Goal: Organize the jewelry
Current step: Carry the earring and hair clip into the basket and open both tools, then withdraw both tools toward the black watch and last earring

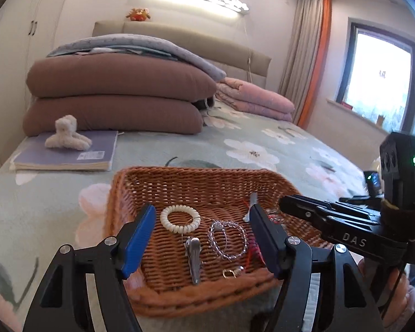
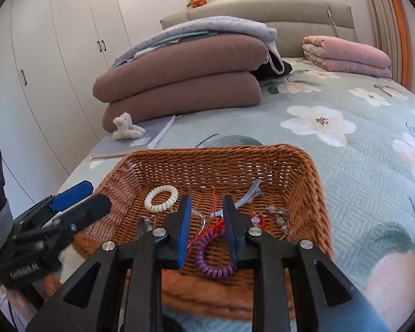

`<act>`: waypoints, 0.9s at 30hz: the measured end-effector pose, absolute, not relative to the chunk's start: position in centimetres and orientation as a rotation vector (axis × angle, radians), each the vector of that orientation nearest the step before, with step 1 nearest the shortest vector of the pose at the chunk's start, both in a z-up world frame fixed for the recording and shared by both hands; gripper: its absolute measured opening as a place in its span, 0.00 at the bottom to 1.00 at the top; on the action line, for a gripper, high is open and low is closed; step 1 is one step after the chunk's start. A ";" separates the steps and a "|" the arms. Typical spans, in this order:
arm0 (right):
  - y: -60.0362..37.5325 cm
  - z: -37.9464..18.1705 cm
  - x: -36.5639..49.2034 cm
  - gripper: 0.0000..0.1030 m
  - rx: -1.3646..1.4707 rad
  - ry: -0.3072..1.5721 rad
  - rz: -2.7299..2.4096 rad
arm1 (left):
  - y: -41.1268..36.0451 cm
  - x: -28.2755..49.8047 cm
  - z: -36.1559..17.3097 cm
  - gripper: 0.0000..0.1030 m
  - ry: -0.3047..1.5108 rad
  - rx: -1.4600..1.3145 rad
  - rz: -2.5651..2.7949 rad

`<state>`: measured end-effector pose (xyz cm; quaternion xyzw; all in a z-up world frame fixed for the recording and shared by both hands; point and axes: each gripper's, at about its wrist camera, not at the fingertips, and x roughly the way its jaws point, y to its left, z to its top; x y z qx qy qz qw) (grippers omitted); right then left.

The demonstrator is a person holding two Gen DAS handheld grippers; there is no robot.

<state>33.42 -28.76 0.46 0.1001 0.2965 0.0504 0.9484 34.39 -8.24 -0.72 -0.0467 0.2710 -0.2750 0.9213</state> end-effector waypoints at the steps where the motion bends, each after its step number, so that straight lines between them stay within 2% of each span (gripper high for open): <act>1: -28.8 1.0 32.6 0.41 0.202 0.586 0.101 | -7.6 33.8 -0.2 0.70 0.550 -0.108 -0.566; 3: -28.7 1.9 31.0 0.48 0.199 0.548 0.095 | -6.2 32.3 1.1 0.70 0.527 -0.136 -0.561; 11: -26.7 4.8 24.2 0.48 0.140 0.466 0.096 | -1.4 26.0 5.9 0.70 0.435 -0.228 -0.551; 15: -25.5 4.6 21.2 0.49 0.124 0.462 0.107 | 0.2 22.6 6.6 0.70 0.421 -0.234 -0.552; 19: -24.6 3.2 19.1 0.49 0.137 0.476 0.146 | 1.4 20.3 4.8 0.70 0.452 -0.241 -0.609; 27: -23.9 -0.1 18.3 0.50 0.160 0.557 0.136 | 1.5 19.2 -1.3 0.69 0.627 -0.206 -0.593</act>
